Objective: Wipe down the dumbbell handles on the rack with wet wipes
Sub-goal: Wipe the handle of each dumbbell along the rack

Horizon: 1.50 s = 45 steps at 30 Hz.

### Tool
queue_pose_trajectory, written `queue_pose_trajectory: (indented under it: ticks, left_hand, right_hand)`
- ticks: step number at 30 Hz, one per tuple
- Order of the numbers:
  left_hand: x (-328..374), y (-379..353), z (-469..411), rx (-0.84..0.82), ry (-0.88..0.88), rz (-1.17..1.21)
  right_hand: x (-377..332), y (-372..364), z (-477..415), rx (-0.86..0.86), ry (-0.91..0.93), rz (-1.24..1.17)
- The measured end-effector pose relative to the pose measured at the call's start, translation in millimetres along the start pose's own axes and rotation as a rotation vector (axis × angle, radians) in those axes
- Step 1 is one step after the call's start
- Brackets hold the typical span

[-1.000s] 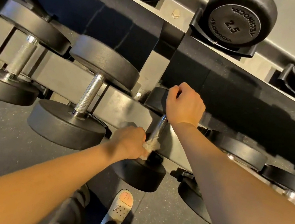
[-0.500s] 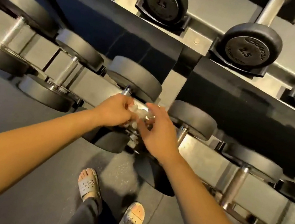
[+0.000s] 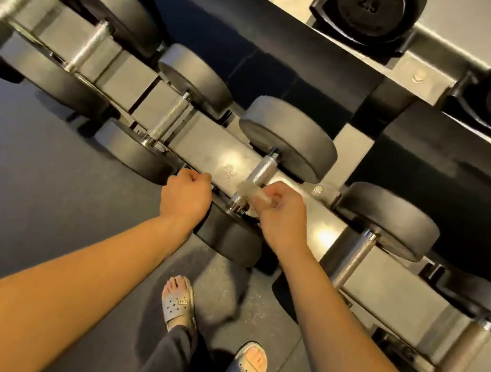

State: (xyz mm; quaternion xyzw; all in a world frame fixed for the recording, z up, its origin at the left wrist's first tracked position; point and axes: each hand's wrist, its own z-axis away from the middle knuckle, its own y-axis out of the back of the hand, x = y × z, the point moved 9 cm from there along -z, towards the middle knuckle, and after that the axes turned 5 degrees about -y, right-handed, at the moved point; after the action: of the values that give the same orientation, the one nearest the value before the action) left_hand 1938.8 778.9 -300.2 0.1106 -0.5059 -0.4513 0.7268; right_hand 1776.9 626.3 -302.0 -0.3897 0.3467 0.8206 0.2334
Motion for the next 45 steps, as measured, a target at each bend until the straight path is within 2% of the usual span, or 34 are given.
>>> queue_pose_trajectory:
  ticks: [3, 6, 7, 9, 10, 12, 14, 15, 19, 21, 23, 25, 26, 28, 30, 33, 35, 36, 38, 41, 42, 43, 45]
  left_hand:
    - [-2.5, 2.0, 3.3, 0.115, -0.011, 0.070]
    - [1.9, 5.9, 5.1, 0.121, -0.082, 0.058]
    - [2.5, 7.4, 5.7, 0.125, -0.084, 0.053]
    - [3.7, 8.4, 6.5, 0.130, -0.078, 0.028]
    - [3.8, 7.7, 5.9, 0.126, -0.072, 0.013]
    - [3.9, 7.3, 5.9, 0.123, -0.062, -0.010]
    - [4.4, 7.6, 6.0, 0.122, -0.056, -0.026]
    - [4.7, 7.3, 6.0, 0.120, -0.053, -0.032]
    - [5.2, 7.5, 6.0, 0.123, -0.043, -0.051]
    - [4.6, 7.1, 5.5, 0.123, -0.044, -0.046]
    - [4.4, 7.3, 5.4, 0.128, -0.048, -0.043]
    - [4.7, 7.6, 5.0, 0.138, -0.051, -0.042]
    - [5.4, 8.1, 5.2, 0.145, -0.055, -0.042]
    - [6.8, 8.3, 5.7, 0.155, -0.067, -0.043]
    - [6.9, 8.0, 5.2, 0.159, -0.069, -0.057]
    - [6.3, 7.4, 3.9, 0.165, -0.062, -0.067]
    - [6.3, 7.7, 4.2, 0.168, -0.057, -0.082]
    - [6.1, 7.4, 4.5, 0.168, -0.059, -0.090]
    - [5.6, 6.4, 3.3, 0.168, -0.064, -0.103]
    - [4.2, 6.3, 1.2, 0.179, -0.078, -0.109]
    - [4.6, 6.0, 1.2, 0.180, -0.083, -0.111]
    - [5.0, 6.1, 1.4, 0.181, -0.085, -0.114]
    - [4.8, 6.0, 1.8, 0.180, -0.084, -0.114]
  right_hand:
    - [-1.1, -35.3, -3.9, -0.199, -0.027, 0.124]
    - [-8.0, -39.7, -5.6, -0.234, 0.051, 0.275]
    - [-15.8, -39.6, -5.9, -0.237, 0.146, 0.425]
    - [-38.1, -40.5, -3.2, -0.199, 0.449, 0.727]
    - [-49.7, -38.5, -1.9, -0.161, 0.584, 0.773]
    - [-64.1, -25.8, -6.6, -0.041, 0.669, 0.720]
    - [-62.6, -10.1, -16.0, 0.079, 0.575, 0.580]
    - [-57.1, -12.7, -16.7, 0.066, 0.531, 0.522]
    - [-18.5, -49.2, -10.3, -0.302, 0.304, 0.345]
    - [-13.1, -52.7, -10.1, -0.430, 0.259, 0.302]
    - [-20.2, -49.7, -12.4, -0.443, 0.378, 0.448]
    - [-38.1, -39.8, -16.1, -0.279, 0.590, 0.626]
    - [-44.5, -31.9, -18.0, -0.171, 0.638, 0.632]
    - [-48.3, -14.5, -20.3, 0.014, 0.582, 0.502]
    - [-33.3, -12.9, -16.8, 0.053, 0.429, 0.322]
    - [-0.2, -31.3, -9.9, -0.134, 0.200, 0.198]
    - [7.8, -37.2, -11.0, -0.272, 0.116, 0.203]
    - [6.8, -34.4, -14.4, -0.281, 0.099, 0.198]
    - [0.5, -19.5, -26.5, -0.156, 0.055, 0.092]
    - [6.3, 4.2, -40.3, 0.115, -0.109, -0.301]
    - [9.6, 6.7, -40.7, 0.175, -0.140, -0.367]
    - [12.9, 5.1, -38.6, 0.200, -0.162, -0.389]
    - [23.4, -9.1, -27.8, 0.133, -0.205, -0.338]
